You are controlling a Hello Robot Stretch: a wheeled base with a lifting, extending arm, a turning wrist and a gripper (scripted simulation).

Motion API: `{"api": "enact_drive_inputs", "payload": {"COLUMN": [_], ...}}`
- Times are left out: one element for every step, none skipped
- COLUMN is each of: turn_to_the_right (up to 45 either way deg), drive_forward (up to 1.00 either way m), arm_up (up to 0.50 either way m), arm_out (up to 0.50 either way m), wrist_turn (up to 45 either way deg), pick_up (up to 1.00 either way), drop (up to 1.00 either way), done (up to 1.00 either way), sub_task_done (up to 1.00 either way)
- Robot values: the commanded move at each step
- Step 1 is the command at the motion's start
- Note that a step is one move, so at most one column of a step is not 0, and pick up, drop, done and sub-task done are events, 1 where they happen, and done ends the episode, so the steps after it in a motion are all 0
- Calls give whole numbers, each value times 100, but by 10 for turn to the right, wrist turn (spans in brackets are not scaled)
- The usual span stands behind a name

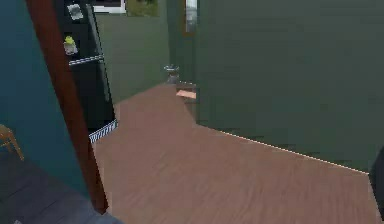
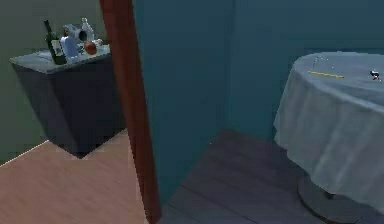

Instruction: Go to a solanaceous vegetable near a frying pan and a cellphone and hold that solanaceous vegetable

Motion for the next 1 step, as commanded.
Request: {"api": "enact_drive_inputs", "payload": {"turn_to_the_right": [450], "drive_forward": [0], "arm_up": [0], "arm_out": [0], "wrist_turn": [0], "pick_up": [0], "drop": [0], "done": [0], "sub_task_done": [0]}}
